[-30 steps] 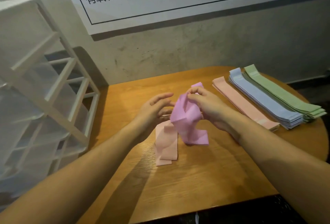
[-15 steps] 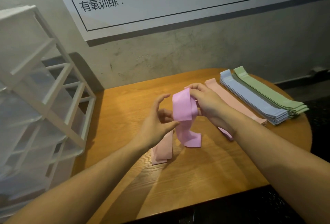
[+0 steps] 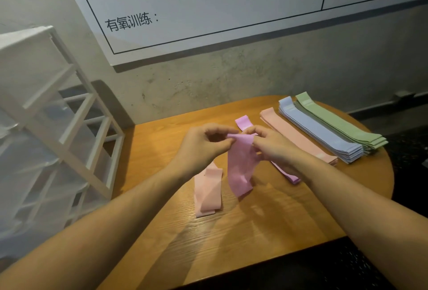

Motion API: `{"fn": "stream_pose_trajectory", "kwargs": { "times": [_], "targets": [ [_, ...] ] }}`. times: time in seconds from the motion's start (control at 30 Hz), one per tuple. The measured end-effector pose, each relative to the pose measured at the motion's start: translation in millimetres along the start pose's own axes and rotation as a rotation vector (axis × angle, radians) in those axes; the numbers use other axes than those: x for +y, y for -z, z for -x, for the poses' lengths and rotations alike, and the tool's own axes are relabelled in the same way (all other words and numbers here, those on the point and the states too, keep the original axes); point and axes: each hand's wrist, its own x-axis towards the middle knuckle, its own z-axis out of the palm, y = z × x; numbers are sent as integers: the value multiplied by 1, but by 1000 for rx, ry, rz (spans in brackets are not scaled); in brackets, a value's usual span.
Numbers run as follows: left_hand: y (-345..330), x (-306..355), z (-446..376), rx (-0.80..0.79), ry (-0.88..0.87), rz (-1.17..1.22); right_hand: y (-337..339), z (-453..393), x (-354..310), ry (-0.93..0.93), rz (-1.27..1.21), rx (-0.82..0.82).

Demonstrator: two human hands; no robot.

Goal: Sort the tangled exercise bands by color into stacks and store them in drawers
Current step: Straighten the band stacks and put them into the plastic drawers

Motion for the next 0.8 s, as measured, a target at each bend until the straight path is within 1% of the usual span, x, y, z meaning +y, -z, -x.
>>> {"fn": "stream_pose_trajectory", "kwargs": {
  "times": [0.07, 0.23, 0.3, 0.43, 0.5, 0.57, 0.7, 0.73, 0.8],
  "targets": [
    [0, 7, -5, 14, 13, 49, 3, 8, -1, 50, -18, -13],
    [-2, 19, -16, 56, 79, 205, 17, 26, -12, 296, -224, -4],
    [-4, 22, -20, 68, 109, 252, 22, 31, -18, 364, -277, -6],
    [-8, 28, -24, 63, 129, 297, 23, 33, -28, 454, -202, 98],
    [-9, 31, -23, 57, 116, 258, 24, 32, -29, 466, -200, 136],
    [-8, 33, -24, 50, 66, 164, 28, 32, -30, 457, -219, 148],
    [-7, 40, -33, -30, -109, -251, 33, 32, -33, 473, -227, 163],
    [-9, 43, -36, -42, -135, -295, 35, 31, -35, 475, -241, 170],
    [-12, 49, -43, -41, -142, -284, 37, 30, -37, 470, -288, 176]
  ]
}}
